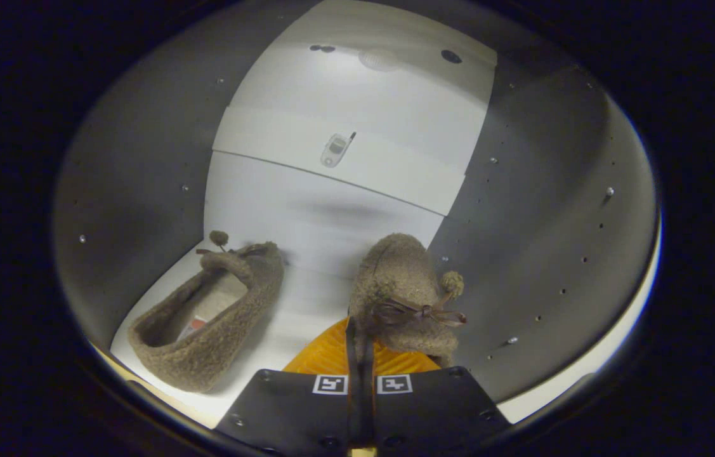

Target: Open the shoe cabinet door, grab the shoes and put them into the shoe cabinet, then close the shoe cabinet door.

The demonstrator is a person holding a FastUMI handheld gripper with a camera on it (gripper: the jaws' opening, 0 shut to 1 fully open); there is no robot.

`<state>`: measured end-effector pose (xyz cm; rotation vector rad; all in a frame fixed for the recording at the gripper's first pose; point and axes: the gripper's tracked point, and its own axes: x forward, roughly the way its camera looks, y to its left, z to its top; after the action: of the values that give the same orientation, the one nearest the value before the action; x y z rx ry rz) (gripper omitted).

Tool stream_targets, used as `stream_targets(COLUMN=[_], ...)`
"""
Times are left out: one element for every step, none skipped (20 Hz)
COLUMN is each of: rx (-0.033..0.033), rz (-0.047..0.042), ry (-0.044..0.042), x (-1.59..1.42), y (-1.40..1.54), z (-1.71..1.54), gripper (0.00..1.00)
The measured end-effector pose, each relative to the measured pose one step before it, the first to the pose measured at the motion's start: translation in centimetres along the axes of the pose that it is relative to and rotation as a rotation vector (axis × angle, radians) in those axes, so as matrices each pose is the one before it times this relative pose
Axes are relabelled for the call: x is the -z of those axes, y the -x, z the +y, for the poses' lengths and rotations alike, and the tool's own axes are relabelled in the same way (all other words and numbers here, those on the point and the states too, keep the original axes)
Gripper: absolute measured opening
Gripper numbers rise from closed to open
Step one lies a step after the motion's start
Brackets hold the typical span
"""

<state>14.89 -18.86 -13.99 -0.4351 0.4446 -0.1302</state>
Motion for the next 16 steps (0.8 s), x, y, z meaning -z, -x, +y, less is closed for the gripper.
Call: stream_targets(rx=[0.00235,-0.00093,0.00074,0.00050,0.00036,0.00045,-0.00028,0.00020,0.00032,0.00249,0.00548,0.00271,-0.00675,-0.00167,0.00223,-0.00693], rz=[0.00052,0.00129,0.00306,0.00600,0.00213,0.00479,0.00319,0.00520,0.00520,0.00472,0.00551,0.00374,0.00830,0.00376,0.00364,0.01016], ry=[0.00901,0.00683,0.00444,0.00232,-0.00283,-0.00573,-0.00417,-0.00198,-0.00111,-0.00255,-0.00450,-0.00634,-0.00731,-0.00877,-0.01343,-0.01317], x=[0.107,0.050,0.162,0.104,0.113,0.131,0.115,0.102,0.169,0.091,0.145,0.023,0.156,0.083,0.062,0.145], y=[-0.406,-0.358,-0.410,-0.361,-0.314,-0.308,-0.325,-0.280,-0.386,-0.166,-0.167,-0.085,-0.103,-0.138,-0.201,-0.138], z=[0.217,0.223,0.071,0.082,0.089,0.070,0.009,0.031,0.084,-0.060,-0.128,-0.075,0.049,-0.063,-0.210,0.036], gripper=[0.02,0.02,0.02,0.02,0.02,0.02,0.02,0.02,0.03,0.03,0.03,0.03,0.07,0.11,0.11,0.12])
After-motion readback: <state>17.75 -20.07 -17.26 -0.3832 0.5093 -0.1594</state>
